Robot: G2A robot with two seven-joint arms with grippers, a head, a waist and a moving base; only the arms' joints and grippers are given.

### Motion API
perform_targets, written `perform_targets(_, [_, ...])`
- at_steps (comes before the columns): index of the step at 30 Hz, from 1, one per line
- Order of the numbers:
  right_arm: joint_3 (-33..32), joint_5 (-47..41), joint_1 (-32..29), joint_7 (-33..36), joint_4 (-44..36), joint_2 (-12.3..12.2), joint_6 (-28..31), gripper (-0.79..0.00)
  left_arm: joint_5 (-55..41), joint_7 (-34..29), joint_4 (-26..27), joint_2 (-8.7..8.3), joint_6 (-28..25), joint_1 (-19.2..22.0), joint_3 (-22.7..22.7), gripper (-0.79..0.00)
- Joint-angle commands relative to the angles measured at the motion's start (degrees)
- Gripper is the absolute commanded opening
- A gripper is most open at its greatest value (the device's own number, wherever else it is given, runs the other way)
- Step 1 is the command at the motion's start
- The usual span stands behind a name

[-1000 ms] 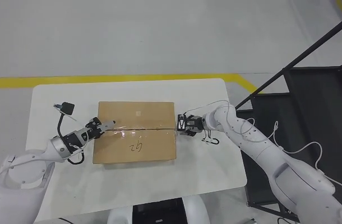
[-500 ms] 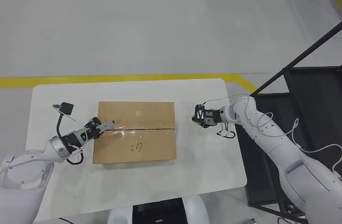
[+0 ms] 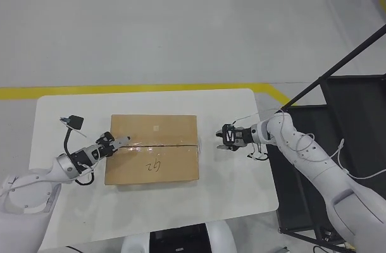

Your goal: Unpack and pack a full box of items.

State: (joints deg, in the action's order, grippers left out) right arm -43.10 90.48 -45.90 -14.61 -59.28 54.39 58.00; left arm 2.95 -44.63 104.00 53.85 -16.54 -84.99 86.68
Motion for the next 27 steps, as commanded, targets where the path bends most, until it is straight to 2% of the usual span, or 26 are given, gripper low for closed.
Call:
perform_targets(1, [0.8,-1.2,0.2,-0.4,-0.3,0.0,0.0,0.000,0.2,0.2,1.1,-0.01,0.0,0.1,0.1,0.000])
perform_targets(6, [3.2,-2.7,0.1,-2.4,-2.6,-0.6,0.0,0.000,-3.1,0.1,4.1,-0.12,-2.6,-1.7,2.0,0.000])
perform_targets(10, [6.1,-2.1,0.3,-8.0,-5.6,-1.8,0.0,0.000,-3.8,-0.2,5.6,-0.30,-3.4,-3.9,3.8,0.000])
perform_targets(18, [14.0,2.3,4.6,-19.0,-11.1,-3.8,0.0,0.000,-2.3,0.0,3.8,-0.27,-2.2,-3.6,3.0,0.000])
perform_targets(22, [18.1,2.5,7.6,-20.4,-12.5,-3.3,0.0,0.000,-1.6,0.7,2.9,-0.23,-1.7,-3.2,2.7,0.000])
perform_targets(27, [23.4,0.0,11.5,-20.3,-11.6,-1.3,0.0,0.000,-1.6,1.5,2.2,-0.30,-1.4,-4.0,3.9,0.000])
